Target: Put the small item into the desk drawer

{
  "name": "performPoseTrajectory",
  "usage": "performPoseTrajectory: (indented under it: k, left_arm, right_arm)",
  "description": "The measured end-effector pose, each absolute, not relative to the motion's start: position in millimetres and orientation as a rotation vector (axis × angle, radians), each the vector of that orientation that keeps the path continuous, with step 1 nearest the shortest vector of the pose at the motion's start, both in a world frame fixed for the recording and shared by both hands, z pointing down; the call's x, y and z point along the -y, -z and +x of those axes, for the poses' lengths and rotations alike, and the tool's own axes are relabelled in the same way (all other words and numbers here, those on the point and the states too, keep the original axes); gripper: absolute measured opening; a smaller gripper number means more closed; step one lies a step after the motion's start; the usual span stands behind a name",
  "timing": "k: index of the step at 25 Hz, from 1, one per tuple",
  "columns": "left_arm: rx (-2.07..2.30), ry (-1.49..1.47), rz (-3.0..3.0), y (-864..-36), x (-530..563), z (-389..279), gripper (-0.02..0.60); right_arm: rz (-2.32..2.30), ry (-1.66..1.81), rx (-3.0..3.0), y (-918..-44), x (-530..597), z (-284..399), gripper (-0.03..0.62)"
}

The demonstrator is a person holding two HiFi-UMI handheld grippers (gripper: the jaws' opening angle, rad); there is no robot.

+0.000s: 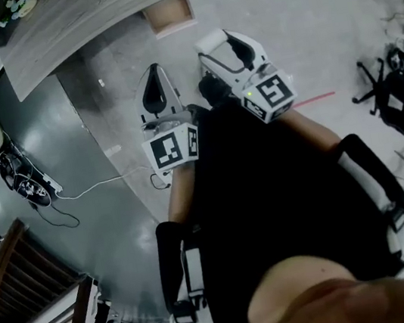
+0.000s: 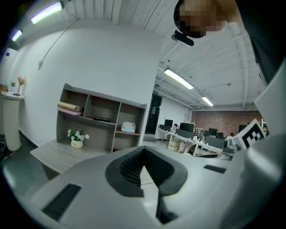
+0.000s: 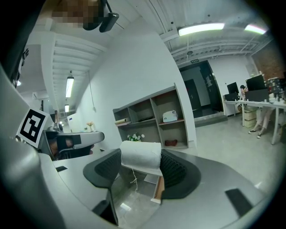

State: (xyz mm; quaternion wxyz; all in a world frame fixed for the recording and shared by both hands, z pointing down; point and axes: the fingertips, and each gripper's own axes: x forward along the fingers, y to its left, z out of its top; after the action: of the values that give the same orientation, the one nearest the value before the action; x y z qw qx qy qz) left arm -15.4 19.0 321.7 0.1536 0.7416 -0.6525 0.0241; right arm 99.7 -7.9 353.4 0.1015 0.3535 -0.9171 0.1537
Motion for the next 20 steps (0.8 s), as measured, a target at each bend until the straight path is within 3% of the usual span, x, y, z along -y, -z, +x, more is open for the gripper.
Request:
performPoseTrajectory:
  k: [20]
  left_arm:
    - [1.864,-0.097,2.097,-340,15,-5,-0.009]
  right_arm:
    - [1.029,-0.471,2.678,-380,41,103,0.27]
